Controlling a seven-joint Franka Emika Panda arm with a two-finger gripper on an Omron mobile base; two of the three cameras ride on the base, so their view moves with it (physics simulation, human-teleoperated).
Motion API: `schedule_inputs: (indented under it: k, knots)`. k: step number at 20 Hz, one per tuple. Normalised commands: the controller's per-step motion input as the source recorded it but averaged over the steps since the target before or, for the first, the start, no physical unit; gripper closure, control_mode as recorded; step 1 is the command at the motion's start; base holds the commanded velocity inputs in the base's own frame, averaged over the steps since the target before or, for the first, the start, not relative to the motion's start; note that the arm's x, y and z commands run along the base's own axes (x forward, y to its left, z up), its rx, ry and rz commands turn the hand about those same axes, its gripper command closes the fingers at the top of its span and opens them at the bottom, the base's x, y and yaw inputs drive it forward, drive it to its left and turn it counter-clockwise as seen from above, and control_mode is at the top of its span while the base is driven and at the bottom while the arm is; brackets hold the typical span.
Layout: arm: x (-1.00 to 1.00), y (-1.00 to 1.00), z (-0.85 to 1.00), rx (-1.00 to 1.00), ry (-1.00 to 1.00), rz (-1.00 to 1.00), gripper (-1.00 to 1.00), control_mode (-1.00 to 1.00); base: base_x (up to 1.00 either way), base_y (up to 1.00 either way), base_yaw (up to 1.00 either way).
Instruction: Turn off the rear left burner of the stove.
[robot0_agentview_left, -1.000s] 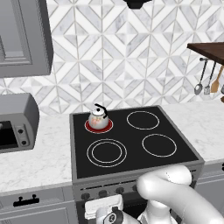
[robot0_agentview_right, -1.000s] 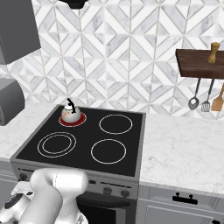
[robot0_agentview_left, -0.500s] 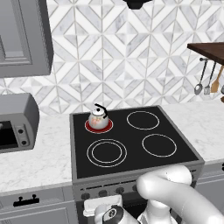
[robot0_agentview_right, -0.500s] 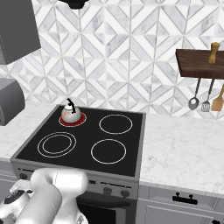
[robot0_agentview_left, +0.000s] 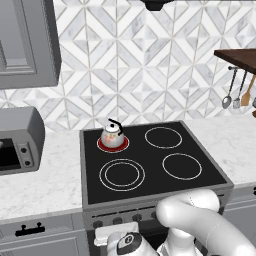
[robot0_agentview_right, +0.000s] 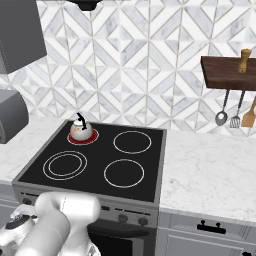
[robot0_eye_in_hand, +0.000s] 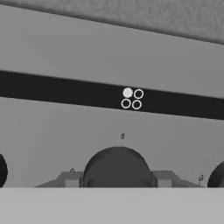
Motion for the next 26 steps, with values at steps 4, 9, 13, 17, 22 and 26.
schedule_inputs:
  k: [4, 9, 13, 17, 22, 26]
  knots:
    - [-0.12, -0.21, -0.46, 0.47, 0.0, -0.22, 1.0, -1.0, 0.0, 0.0, 0.0]
    - [-0.24, -0.16, -0.48, 0.51, -0.02, -0.23, 1.0, -1.0, 0.0, 0.0, 0.0]
    - [-0.38, -0.26, -0.46, 0.59, -0.05, -0.24, 1.0, -1.0, 0.0, 0.0, 0.0]
    - [-0.41, -0.36, -0.34, 0.6, -0.09, -0.23, 1.0, -1.0, 0.0, 0.0, 0.0]
    - [-0.38, -0.43, -0.15, 0.63, -0.15, -0.25, 1.0, -1.0, 0.0, 0.0, 0.0]
    - [-0.25, -0.56, 0.0, 0.59, -0.31, -0.29, 1.0, -1.0, 0.0, 0.0, 0.0]
